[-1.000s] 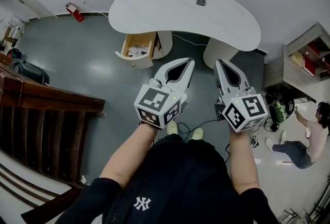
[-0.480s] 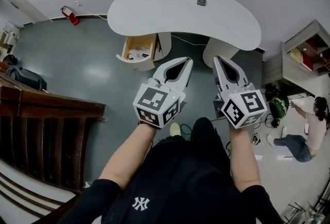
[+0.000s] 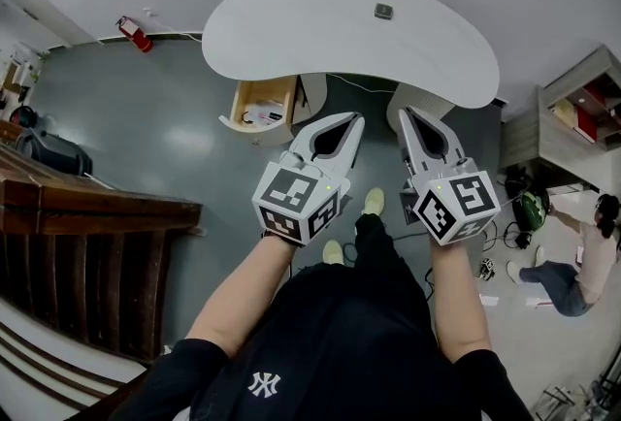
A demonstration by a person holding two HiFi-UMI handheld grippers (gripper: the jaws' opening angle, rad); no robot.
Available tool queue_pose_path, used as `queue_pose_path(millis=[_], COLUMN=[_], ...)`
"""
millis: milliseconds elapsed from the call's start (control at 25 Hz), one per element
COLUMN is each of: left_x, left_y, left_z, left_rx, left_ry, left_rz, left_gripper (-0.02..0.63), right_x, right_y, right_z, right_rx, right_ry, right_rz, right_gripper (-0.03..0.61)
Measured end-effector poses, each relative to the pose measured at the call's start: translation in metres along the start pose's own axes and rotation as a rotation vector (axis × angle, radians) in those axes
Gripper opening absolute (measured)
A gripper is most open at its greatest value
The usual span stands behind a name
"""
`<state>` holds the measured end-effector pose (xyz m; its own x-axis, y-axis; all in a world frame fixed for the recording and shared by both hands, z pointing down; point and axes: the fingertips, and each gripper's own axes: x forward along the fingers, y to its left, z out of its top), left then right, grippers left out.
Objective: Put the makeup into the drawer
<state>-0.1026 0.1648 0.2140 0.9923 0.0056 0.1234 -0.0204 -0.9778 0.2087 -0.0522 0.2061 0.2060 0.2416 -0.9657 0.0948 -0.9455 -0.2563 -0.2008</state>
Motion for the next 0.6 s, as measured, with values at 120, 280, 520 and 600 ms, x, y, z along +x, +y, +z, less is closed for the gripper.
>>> queue_pose_path(millis=[120, 280, 520, 600], left_x=[0.027, 0.067, 0.130, 0.152], left_y=[0.010, 0.028, 0.054, 0.060], left_z=[-0.001, -0.002, 0.000, 0.002], left_rx=[0.002, 0.001, -0.008, -0.010], left_ry=[0.018, 0.034, 0.053, 0.057], left_rz=[0.007, 0.023, 0.062, 0.075], left_gripper=[0.011, 0.009, 0.011, 0.011], right_x=[0.019, 0.050, 0.092, 0.105], right_y=[-0.022, -0.054, -0.106, -0.123], right_z=[-0.001, -0.002, 0.001, 0.002], right_rx=[0.012, 0.015, 0.012, 0.013], right_ry=[0.014, 0.029, 0.064, 0.075], right_rz=[0.012, 0.036, 0.077, 0.093], right_gripper=[0.017, 0.017, 0.017, 0.017])
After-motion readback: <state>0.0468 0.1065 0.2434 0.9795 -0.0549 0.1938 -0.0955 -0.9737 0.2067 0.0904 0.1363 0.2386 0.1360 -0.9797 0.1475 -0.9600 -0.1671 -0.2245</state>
